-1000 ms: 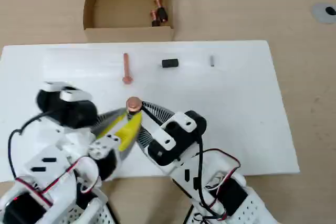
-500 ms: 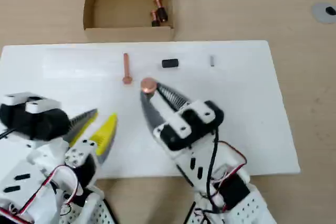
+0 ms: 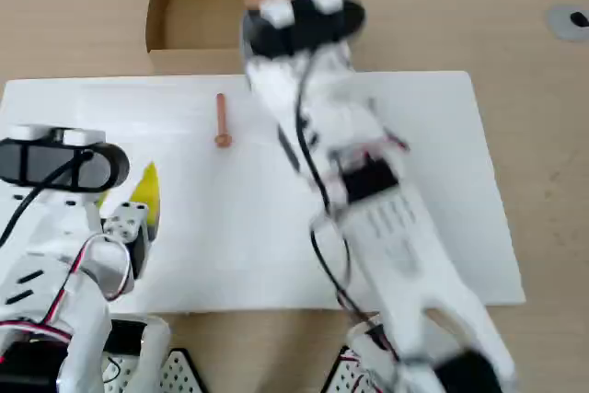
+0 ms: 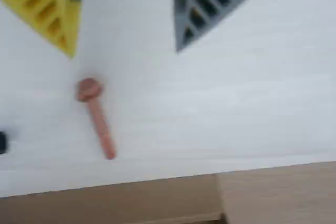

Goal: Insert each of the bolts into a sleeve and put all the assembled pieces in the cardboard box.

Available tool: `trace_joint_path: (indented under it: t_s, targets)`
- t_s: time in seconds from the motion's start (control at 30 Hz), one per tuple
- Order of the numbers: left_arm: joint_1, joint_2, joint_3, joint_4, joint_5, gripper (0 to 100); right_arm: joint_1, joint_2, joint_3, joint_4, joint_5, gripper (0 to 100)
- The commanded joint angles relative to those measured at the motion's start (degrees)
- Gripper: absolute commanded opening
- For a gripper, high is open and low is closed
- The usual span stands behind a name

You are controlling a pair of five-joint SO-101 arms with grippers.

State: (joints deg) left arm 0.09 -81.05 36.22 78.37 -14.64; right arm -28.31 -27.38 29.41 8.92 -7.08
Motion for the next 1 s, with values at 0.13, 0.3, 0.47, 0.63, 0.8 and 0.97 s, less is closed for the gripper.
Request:
trace_joint_path:
  t_s: [0.13, 0.3, 0.47, 0.63, 0.8, 0.97]
  targets:
    - [-1.58, 0.92, 2.02, -1.32, -5.01, 13, 5.14, 30.64, -31.96, -2.29, -0.44, 0.9]
    - [-1.67, 0.92, 4.84, -1.32, -8.70, 13, 7.69, 50.33, -51.21, -1.93, -0.44, 0.9]
    - [-1.67, 0.92, 5.19, -1.32, -8.97, 13, 9.71, 68.62, -70.29, 1.14, -0.44, 0.9]
    - [-1.67, 0.92, 4.75, -1.32, -8.97, 13, 10.15, 83.56, -88.31, 7.56, -0.35, 0.9]
    - [-1.67, 0.92, 4.75, -1.05, -8.79, 13, 10.51, 95.34, -102.37, 13.45, -0.09, 1.2]
    - [-1.67, 0.92, 4.92, -0.88, -8.79, 13, 11.03, 102.99, -111.87, 20.48, 0.18, 1.3]
